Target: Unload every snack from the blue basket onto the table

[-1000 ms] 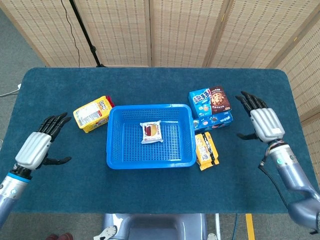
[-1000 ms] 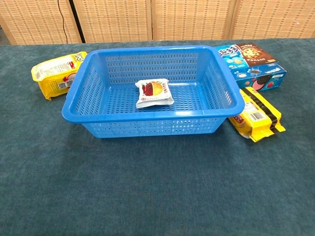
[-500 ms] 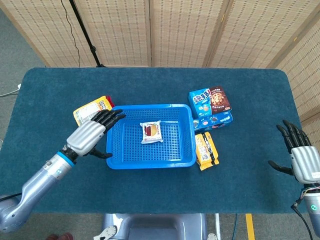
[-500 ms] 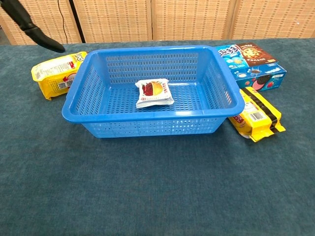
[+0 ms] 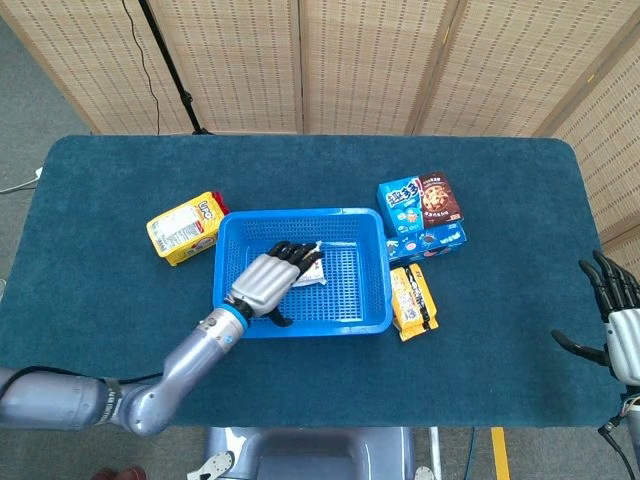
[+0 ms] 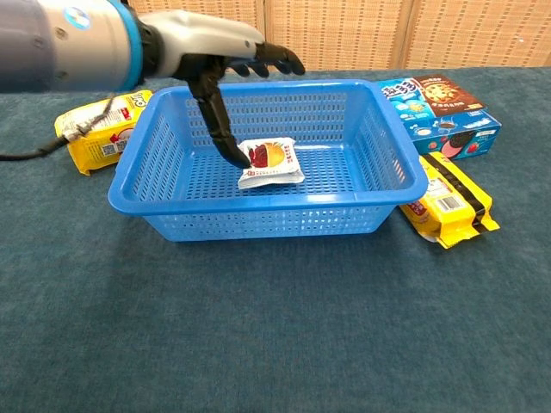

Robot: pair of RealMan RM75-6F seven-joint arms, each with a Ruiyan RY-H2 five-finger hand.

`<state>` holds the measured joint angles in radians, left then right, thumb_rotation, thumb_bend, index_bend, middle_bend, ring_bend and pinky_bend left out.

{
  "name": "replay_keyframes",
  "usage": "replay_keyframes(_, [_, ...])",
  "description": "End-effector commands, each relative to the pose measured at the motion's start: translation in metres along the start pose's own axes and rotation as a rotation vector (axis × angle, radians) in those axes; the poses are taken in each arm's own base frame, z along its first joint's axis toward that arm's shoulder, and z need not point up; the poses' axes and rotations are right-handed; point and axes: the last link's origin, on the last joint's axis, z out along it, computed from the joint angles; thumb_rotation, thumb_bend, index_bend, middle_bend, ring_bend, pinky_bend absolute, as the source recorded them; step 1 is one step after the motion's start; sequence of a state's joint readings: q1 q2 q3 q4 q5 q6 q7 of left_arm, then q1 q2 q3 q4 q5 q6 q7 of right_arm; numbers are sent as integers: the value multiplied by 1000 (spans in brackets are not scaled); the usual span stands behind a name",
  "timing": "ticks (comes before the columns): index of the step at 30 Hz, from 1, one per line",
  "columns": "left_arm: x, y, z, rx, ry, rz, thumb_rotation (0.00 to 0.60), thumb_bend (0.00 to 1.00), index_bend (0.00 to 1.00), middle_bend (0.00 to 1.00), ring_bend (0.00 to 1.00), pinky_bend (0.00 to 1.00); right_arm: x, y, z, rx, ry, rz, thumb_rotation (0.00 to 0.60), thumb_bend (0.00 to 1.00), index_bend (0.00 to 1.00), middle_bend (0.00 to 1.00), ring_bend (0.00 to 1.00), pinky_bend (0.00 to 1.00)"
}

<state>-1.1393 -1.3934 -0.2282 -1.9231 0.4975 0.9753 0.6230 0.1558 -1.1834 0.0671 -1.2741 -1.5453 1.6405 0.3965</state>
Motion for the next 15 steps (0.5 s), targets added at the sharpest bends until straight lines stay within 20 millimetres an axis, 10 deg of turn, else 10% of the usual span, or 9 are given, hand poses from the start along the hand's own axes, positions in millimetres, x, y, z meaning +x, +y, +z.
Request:
replay_keyframes(1, [-11,9,25,77,21,24,600,0,0,0,0,0,2,4,0,-14,0,14,600,0,41,0,0,80])
replay_keyframes(15, [-24,2,69,193,-10,-44,600,0,0,0,0,0,3,8,0,-28,-8,28,600,0,41,0,0,80])
